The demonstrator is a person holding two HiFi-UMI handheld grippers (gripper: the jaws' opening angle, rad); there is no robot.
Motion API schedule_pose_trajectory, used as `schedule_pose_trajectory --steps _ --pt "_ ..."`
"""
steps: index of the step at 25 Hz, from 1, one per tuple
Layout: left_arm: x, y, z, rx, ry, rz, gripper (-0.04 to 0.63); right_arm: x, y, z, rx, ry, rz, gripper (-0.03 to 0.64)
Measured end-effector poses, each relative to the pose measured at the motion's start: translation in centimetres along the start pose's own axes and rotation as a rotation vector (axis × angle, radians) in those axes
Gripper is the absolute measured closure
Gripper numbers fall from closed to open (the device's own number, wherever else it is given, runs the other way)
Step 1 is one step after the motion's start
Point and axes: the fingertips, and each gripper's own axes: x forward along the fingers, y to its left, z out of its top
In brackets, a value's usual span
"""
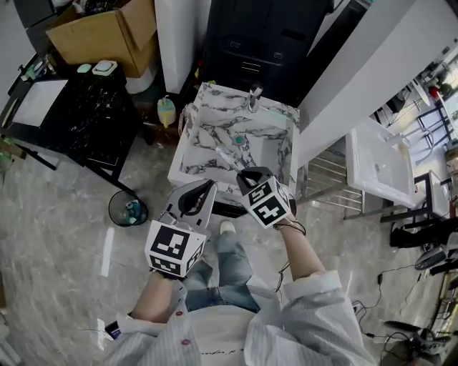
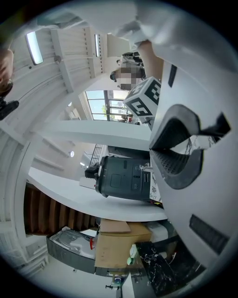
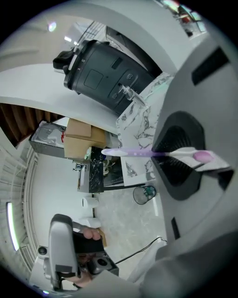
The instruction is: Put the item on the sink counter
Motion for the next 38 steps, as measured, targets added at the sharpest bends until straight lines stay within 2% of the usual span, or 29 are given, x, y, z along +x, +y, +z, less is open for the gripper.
schedule_pose_trajectory --steps 7,12,19,31,38 --pt "-4.3 -1.0 -1.7 -0.019 0.001 -0.010 0.579 -3.5 5.9 -0.1 0.076 -0.061 -0.002 0.581" --pt "-6.3 -1.4 -3.5 -0.048 0.026 -0.012 0.580 -5.0 9.1 -1.1 0.082 -0.047 0.003 0.581" --pt "-7.4 -1.2 -6.0 -0.101 0.064 0.018 0.579 -4.4 12.4 -3.6 0.188 -0.034 0.055 0.581" --pt "-7.1 -1.4 -10.6 -0.164 0.139 0.080 0.579 -1.8 13.8 -8.8 0.205 0.042 0.132 0.581" --pt "-5.5 -1.0 -15.8 -0.208 0.156 0.133 0.578 1.9 14.9 -11.3 0.194 0.045 0.186 0.581"
